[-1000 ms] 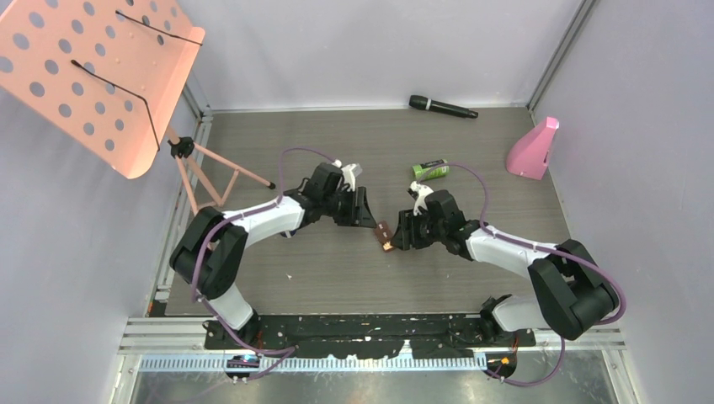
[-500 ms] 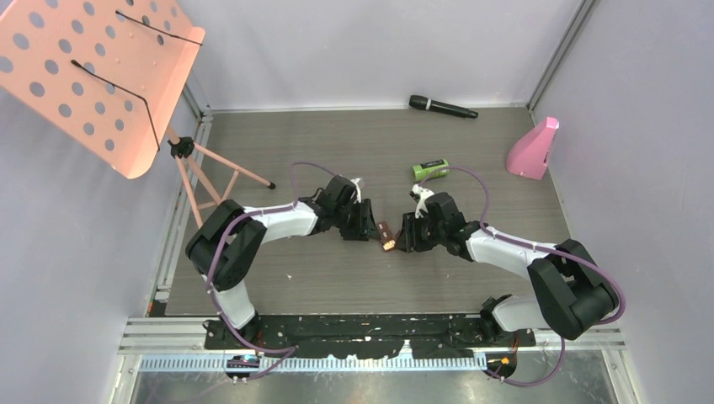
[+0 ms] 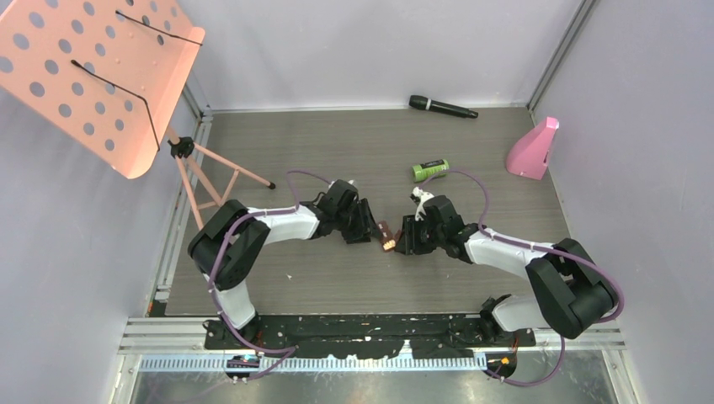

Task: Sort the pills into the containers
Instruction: Adjust the pill container at the center of the board.

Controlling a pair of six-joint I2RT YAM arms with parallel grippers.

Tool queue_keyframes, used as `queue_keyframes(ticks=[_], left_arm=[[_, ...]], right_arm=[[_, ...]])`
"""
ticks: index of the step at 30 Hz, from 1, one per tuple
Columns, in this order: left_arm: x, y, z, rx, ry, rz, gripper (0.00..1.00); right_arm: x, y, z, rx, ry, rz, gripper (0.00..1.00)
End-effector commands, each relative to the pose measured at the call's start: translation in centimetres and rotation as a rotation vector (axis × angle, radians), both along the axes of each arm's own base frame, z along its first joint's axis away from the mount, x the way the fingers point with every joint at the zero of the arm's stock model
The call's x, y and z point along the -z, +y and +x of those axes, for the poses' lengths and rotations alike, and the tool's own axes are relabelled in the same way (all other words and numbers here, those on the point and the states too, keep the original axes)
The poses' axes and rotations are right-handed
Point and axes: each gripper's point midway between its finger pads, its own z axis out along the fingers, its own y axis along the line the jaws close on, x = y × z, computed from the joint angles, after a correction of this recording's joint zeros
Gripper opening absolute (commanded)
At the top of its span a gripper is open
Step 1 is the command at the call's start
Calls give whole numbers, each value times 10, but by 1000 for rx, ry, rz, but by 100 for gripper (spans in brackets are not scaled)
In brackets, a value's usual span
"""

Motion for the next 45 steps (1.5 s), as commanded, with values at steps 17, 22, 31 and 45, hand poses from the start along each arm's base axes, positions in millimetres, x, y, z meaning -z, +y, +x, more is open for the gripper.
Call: queue_keyframes(ticks=[17,22,31,45], left_arm=[[24,9,-1,-59,83,141,46],[36,12,-10,-29,124,204,42],[49,19,-18,-23,159,264,40],[59,26,-28,-24,202,295,31]], right_arm=[[-6,15,12,48,-5,82,43],[-4,13,14,77,-4,77,43],[-3,18,16,85,4,106,44],[6,16,27,234,26,146,44]])
